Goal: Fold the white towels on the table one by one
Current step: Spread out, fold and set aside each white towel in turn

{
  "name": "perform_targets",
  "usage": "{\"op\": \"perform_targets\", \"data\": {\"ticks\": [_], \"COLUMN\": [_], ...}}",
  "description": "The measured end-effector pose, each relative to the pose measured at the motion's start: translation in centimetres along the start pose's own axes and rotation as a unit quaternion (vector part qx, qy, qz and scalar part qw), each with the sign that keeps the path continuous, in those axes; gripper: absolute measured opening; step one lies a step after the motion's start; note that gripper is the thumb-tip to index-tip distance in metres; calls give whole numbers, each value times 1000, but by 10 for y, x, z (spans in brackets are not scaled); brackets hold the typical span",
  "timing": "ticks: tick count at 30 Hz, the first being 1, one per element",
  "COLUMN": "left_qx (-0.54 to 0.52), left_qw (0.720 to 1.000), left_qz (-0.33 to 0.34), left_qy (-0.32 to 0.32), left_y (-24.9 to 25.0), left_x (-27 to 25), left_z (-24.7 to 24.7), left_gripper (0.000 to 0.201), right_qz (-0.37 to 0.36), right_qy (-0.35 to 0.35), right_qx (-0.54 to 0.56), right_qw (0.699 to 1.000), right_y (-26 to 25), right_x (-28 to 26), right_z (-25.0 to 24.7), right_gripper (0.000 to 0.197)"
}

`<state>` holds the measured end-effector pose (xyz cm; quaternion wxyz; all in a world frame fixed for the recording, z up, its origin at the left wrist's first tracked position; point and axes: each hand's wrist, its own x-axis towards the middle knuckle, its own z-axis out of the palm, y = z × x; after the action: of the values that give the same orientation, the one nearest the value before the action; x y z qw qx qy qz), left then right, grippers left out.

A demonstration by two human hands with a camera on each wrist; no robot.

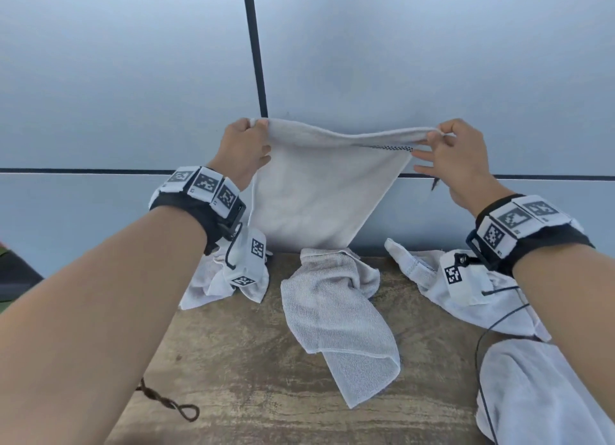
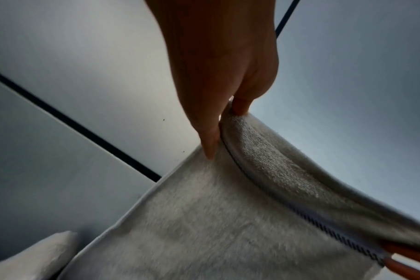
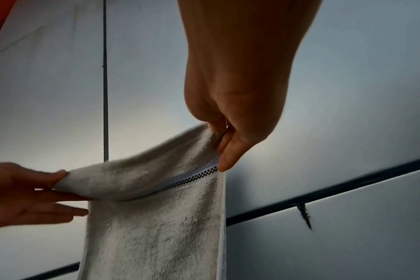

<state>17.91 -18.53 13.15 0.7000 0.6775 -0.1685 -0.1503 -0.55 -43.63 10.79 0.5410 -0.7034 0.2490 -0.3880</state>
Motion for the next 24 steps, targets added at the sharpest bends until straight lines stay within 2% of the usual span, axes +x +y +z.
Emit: {"op": "perform_targets", "data": {"ticks": [5,8,11,14,17,20,24], "left_qx": [-65,-77,-74,-55,-15,20,84], "left_qw": [998,996,996,998,999,999,993], "left_qz": [2,14,23,25,29,37,71], "left_qy": [-25,-40,-42,-25,-11,-14,29], "left_y": [-1,1,0,-9,-17,-19,-17], "left_x": [-12,-21,-29,-36,-40,-47,-65], "left_z": [-7,-8,-9,-14,-21,-27,-32], "left_gripper": [12,13,15,14,14,24,30], "right_qz": [-38,-72,-72,-27,-14,-29,-79], "right_qy": [6,2,-9,-41,-51,-26,4], "right_qx": [11,56,47,-15,-59,-77,-117], "right_qw": [999,996,996,999,997,996,990], "right_y": [4,-6,-12,-5,1,0,-6], "right_x": [-14,-19,-21,-26,-36,-45,-59], "right_z": [-4,-8,-13,-19,-24,-28,-35], "right_gripper": [19,17,14,7,9,11,7]}}
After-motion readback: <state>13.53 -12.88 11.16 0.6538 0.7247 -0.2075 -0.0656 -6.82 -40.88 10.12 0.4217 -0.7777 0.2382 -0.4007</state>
